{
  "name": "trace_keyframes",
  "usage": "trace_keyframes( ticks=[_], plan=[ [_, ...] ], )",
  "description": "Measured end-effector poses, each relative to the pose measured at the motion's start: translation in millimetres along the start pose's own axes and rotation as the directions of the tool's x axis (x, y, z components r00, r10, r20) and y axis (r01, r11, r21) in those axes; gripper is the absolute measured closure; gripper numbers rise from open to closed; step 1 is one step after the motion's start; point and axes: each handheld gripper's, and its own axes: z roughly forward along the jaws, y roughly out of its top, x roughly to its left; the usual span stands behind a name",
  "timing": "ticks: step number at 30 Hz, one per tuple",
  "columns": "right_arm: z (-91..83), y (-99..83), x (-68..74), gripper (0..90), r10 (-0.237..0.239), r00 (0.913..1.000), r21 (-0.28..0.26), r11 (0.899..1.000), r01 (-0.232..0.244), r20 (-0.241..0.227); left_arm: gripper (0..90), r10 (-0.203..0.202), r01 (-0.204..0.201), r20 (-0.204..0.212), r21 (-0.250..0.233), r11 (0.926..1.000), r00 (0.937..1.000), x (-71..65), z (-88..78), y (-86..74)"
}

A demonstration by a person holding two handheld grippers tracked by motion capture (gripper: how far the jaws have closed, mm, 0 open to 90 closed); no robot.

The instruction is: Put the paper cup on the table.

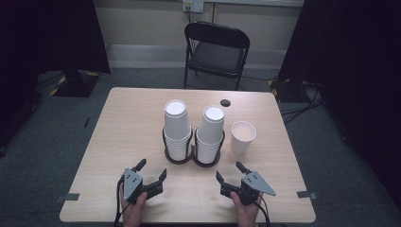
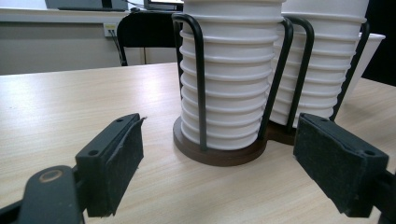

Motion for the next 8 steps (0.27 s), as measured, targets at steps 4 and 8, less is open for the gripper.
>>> trace_keyframes(
  ticks=[4,8],
  plan=[
    [-3.3,-1.7,1.3,14.1,0.006,1.0,-0.03,1.0,-0.006,0.002,15.9,0.0,0.0,-0.001,0.0,1.0,1.0,-0.4,0.3,0.0],
    [-2.4,-1.4,1.3,14.0,0.007,1.0,-0.02,1.0,-0.007,0.004,15.9,0.005,-0.005,-0.001,-0.002,1.0,1.0,-0.3,-0.1,-0.1]
  ],
)
